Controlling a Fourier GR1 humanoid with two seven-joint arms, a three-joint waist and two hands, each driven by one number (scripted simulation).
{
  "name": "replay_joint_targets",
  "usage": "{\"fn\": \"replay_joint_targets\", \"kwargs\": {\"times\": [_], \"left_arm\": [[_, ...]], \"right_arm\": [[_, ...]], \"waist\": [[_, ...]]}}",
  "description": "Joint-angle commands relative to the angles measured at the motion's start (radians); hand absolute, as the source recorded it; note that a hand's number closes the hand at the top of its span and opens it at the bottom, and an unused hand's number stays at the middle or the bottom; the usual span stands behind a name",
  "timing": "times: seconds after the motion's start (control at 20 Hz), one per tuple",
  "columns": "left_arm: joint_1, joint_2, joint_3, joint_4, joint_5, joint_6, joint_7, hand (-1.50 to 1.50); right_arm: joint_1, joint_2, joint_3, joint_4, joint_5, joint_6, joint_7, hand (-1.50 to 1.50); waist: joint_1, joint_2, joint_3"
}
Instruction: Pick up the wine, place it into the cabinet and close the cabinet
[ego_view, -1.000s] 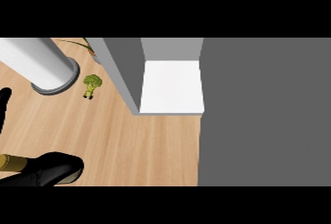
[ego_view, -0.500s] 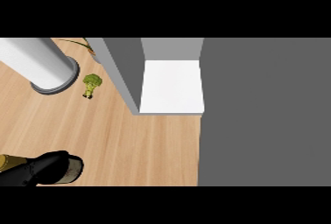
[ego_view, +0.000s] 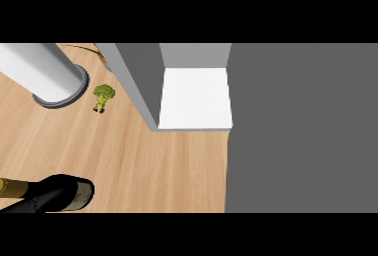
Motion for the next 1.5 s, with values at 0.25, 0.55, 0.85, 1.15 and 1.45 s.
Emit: {"fn": "replay_joint_targets", "kwargs": {"times": [0.25, 0.55, 0.85, 1.15, 1.45], "left_arm": [[0.169, -0.056, 0.138, 0.185, 0.12, -0.045, -0.383, -1.5], [0.154, -0.094, 0.206, 0.35, 0.204, -0.086, -0.519, -1.5], [0.158, -0.107, 0.233, 0.516, 0.285, -0.185, -0.644, -1.5], [0.193, -0.14, 0.261, 0.681, 0.371, -0.311, -0.817, -1.5], [0.156, -0.127, 0.303, 0.85, 0.452, -0.444, -0.929, -1.5]], "right_arm": [[0.063, 0.015, -0.041, -0.106, -0.101, 0.022, 0.0, -1.5], [0.099, -0.001, -0.04, -0.16, -0.125, 0.066, 0.02, -1.5], [0.052, 0.018, -0.048, -0.151, -0.136, 0.035, 0.049, -1.5], [0.083, 0.003, -0.059, -0.186, -0.148, 0.061, 0.059, -1.5], [0.098, 0.028, -0.002, -0.206, -0.092, 0.061, 0.06, -1.5]], "waist": [[0.003, 0.002, 0.0], [-0.005, 0.003, 0.001], [-0.003, 0.005, 0.001], [-0.005, 0.003, 0.0], [-0.006, 0.003, 0.0]]}}
